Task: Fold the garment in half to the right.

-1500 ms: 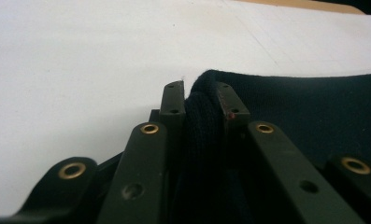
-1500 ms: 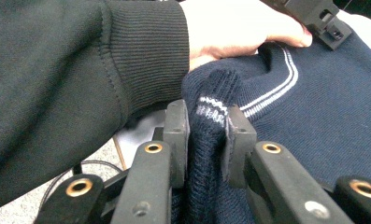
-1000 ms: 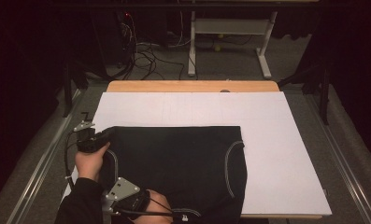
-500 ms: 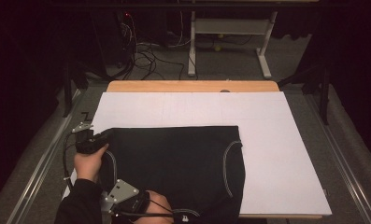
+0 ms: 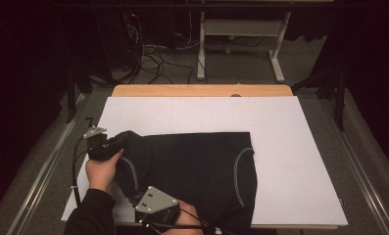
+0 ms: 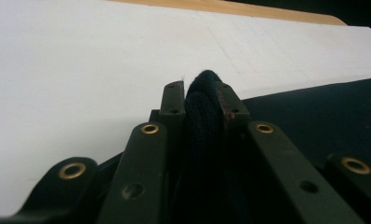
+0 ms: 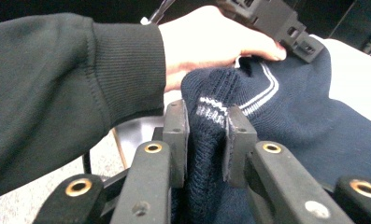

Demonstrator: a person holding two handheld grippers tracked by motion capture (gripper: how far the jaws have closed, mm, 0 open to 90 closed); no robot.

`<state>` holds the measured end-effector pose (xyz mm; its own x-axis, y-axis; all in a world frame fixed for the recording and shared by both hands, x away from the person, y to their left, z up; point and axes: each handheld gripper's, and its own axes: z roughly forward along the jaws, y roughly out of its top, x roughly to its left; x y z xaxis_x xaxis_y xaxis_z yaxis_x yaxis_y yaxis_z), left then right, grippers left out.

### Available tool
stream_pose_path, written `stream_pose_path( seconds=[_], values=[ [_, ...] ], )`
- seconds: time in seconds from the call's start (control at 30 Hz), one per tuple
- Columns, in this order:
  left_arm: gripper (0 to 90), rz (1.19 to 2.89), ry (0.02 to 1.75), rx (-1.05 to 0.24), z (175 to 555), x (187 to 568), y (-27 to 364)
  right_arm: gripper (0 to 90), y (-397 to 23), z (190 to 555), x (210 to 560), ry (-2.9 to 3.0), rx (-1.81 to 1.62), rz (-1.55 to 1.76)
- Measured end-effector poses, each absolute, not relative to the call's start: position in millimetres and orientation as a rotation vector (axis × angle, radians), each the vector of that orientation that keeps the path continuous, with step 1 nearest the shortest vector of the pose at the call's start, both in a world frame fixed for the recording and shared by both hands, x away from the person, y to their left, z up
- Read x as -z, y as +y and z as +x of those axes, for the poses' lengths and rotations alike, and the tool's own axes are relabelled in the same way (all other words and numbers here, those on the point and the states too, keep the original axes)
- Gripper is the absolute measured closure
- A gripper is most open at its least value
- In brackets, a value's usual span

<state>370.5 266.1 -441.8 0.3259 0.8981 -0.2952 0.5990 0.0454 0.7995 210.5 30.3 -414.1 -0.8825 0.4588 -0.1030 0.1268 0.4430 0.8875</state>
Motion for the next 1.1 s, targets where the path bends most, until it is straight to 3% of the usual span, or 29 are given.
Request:
stream_pose_path(
  seconds=[0.33, 0.6, 1.1],
  values=[
    [72.4, 1.738, 1.358, -0.493, 383.3, 401.5, 193.1, 75.8, -37.6, 212.6, 409.0, 2.267, -1.514, 0.578],
    [72.3, 1.806, 1.308, -0.516, 400.7, 392.2, 133.1, 75.6, -96.7, 218.7, 411.5, 2.199, -1.484, 0.694],
    [72.1, 1.824, 1.264, -0.468, 413.3, 392.2, 80.0, 75.3, -151.2, 218.6, 437.9, 2.178, -1.394, 0.857]
  ],
)
